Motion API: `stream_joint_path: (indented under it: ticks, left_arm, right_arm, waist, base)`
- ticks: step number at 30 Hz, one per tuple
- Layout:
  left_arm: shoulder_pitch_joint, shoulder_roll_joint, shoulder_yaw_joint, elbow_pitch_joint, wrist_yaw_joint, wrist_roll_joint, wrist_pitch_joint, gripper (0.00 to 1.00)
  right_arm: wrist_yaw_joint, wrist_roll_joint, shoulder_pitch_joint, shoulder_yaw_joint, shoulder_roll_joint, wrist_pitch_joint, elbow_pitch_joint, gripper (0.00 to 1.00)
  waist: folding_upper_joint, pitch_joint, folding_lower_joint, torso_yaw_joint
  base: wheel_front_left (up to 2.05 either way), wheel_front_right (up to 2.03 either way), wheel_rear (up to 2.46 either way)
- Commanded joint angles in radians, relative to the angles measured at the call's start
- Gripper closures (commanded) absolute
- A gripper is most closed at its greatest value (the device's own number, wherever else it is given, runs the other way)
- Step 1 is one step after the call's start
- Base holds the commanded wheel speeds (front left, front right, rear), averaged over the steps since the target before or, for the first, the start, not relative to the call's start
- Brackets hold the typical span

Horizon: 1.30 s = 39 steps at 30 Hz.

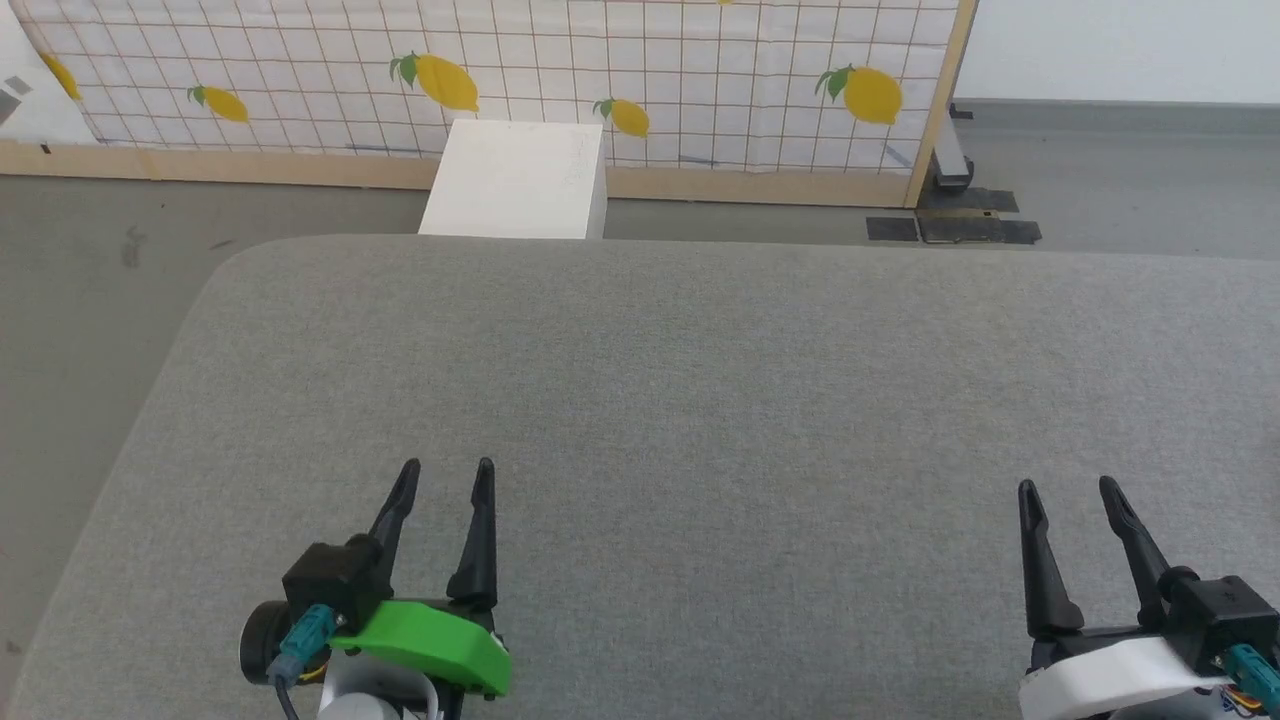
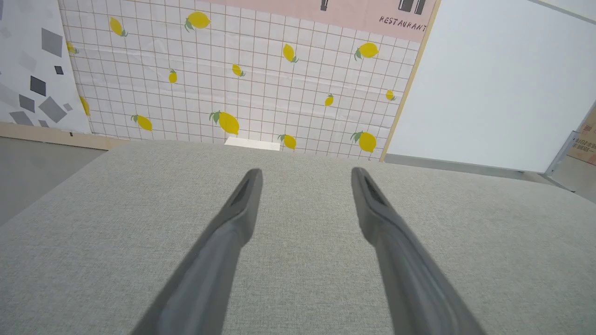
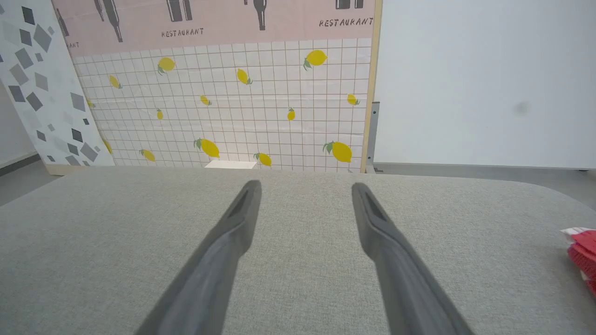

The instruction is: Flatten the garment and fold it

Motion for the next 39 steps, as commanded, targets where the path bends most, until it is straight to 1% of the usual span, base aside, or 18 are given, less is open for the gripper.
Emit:
stream_joint_path:
  ticks: [1,11,12,24,39]
  left_arm:
    - [0.011,-0.003,0.002,0.003,0.004,-0.011,-0.005,0.0]
    - [0.013,-0.003,0.007,0.008,0.002,-0.012,-0.005,0.0]
    - [0.001,0.0,0.005,0.006,0.0,-0.001,0.0,1.0]
    - [0.0,0.0,0.004,0.006,0.0,0.0,0.001,1.0]
    - [0.005,0.0,0.018,-0.015,0.009,0.029,0.031,1.0]
  right_arm:
    - [-0.002,0.008,0.01,0.002,0.003,-0.006,0.001,0.0]
    - [-0.002,0.02,0.01,0.013,0.003,-0.006,0.002,0.0]
    - [0.0,0.012,0.0,0.012,0.0,0.0,0.001,1.0]
    - [0.0,0.012,0.0,0.011,0.0,0.0,0.001,1.0]
    - [0.0,0.001,-0.01,0.021,0.0,0.03,-0.009,1.0]
  waist:
    - [0.0,-0.001,0.0001,-0.001]
    - [0.0,-0.003,0.0001,-0.005]
    - [0.0,-0.003,0.0001,-0.006]
    - [0.0,-0.002,0.0001,-0.007]
    - [0.0,-0.001,0.0001,-0.012]
  base:
    - [0.0,0.0,0.0]
    - [0.0,0.0,0.0]
    - [0.0,0.0,0.0]
    - [0.0,0.0,0.0]
    - [0.0,0.0,0.0]
